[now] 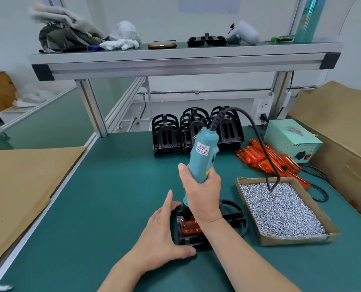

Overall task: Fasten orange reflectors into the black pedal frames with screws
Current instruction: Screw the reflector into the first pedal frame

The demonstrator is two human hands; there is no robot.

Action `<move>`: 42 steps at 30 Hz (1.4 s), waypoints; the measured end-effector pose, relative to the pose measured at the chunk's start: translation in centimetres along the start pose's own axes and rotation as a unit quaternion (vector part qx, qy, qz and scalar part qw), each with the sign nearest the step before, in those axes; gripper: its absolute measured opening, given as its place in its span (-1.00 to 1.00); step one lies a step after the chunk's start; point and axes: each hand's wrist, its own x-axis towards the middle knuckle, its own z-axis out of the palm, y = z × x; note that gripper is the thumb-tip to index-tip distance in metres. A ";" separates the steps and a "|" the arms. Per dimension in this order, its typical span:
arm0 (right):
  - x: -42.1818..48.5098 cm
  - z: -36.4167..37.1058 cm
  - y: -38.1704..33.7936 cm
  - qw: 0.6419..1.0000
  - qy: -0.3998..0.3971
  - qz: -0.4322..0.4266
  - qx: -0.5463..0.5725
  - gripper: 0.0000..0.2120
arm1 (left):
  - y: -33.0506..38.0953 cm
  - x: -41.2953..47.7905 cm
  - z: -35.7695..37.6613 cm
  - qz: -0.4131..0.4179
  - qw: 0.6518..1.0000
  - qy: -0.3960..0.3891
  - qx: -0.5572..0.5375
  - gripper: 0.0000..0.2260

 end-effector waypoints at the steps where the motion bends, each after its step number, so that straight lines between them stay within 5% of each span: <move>1: 0.0 0.0 -0.1 1.000 -0.009 0.000 0.005 -0.64 | 0.0 0.0 0.0 0.000 1.000 0.001 0.000 0.24; 8: 1.7 -1.8 -2.1 0.998 -0.015 -0.012 0.054 -0.87 | -0.3 -0.1 -0.1 -0.010 1.000 0.000 0.000 0.25; 13: 5.1 -5.4 -3.3 0.992 0.091 0.016 0.084 -0.72 | -0.6 -0.4 0.2 -0.014 1.000 0.005 -0.005 0.23; 22: 8.2 -14.4 0.5 0.931 0.314 0.158 0.096 -0.76 | -0.7 -0.6 0.0 -0.024 0.998 0.044 -0.034 0.20; 27: 7.6 -16.7 2.3 0.906 0.367 0.205 0.057 -0.65 | -0.9 -0.7 -0.3 -0.033 0.995 0.077 -0.059 0.17; 34: 7.3 -17.3 3.6 0.909 0.353 0.221 -0.007 -0.57 | -1.7 0.1 -2.0 -0.041 0.993 0.099 -0.052 -0.36; 42: 7.4 -17.3 3.9 0.912 0.345 0.221 -0.020 -0.59 | -2.8 0.8 -5.2 -0.045 0.997 0.068 0.008 -0.52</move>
